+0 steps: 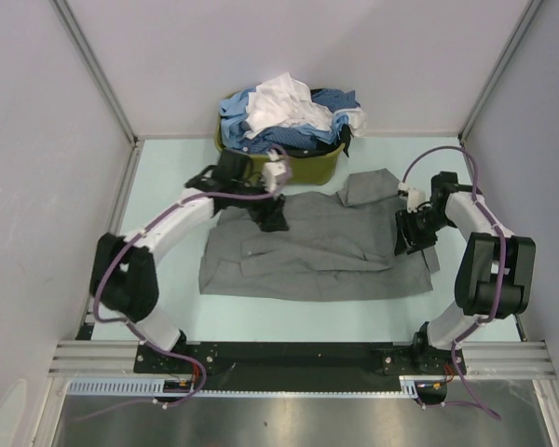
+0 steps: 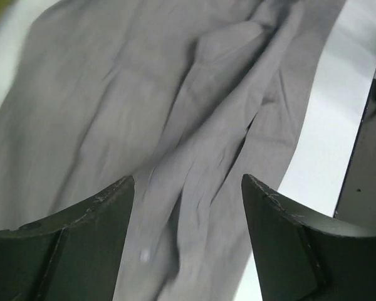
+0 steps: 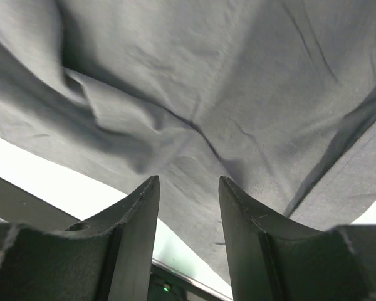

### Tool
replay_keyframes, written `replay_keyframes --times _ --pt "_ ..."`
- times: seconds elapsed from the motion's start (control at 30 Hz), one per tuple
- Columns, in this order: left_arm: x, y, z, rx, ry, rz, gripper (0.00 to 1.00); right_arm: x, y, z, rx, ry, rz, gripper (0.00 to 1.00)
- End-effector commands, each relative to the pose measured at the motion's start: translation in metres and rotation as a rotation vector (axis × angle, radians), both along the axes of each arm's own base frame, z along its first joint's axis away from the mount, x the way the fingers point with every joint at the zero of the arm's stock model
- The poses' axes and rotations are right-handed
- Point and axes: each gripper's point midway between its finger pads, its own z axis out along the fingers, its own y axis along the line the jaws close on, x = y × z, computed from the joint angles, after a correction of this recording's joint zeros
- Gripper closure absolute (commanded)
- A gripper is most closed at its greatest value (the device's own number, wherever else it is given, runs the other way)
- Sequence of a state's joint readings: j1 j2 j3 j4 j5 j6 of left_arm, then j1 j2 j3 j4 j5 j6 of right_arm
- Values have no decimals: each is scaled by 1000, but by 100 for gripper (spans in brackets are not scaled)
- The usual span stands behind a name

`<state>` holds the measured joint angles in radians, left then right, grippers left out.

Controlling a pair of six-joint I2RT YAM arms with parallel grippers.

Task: Fold and stack the long sleeve shirts
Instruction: Fold the shirt

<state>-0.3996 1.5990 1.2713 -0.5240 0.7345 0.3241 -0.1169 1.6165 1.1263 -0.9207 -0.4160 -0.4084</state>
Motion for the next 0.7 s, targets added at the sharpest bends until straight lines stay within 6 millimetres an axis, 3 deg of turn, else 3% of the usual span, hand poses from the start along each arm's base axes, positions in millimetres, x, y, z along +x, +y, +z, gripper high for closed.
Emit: replay_keyframes --times 0.0,0.03,0.07,0.1,0.17,0.23,0.5,0.63,0.67 --pt "9 -62 -40 71 -43 -100 24 -8 -18 -8 -71 19 33 53" --pt "3 -79 -44 70 -29 -132 24 -9 -21 -10 -82 22 33 53" --pt "9 -93 -38 51 -41 -140 24 -10 -24 -12 -89 31 32 54" --pt "9 -102 -59 67 8 -149 24 -12 -28 -15 -100 39 27 54" --pt "11 -123 -57 34 29 -161 24 -15 -32 -20 -109 58 27 55" --pt "9 -135 -72 35 67 -171 23 -17 -34 -24 -109 67 22 56" --pt "11 -162 -94 6 113 -163 25 -24 -35 -36 -102 98 27 61" --pt "15 -167 -99 -10 124 -151 41 -23 -39 -40 -112 102 23 72" --pt "15 -168 -98 -15 122 -156 59 -23 -41 -41 -115 103 16 74"
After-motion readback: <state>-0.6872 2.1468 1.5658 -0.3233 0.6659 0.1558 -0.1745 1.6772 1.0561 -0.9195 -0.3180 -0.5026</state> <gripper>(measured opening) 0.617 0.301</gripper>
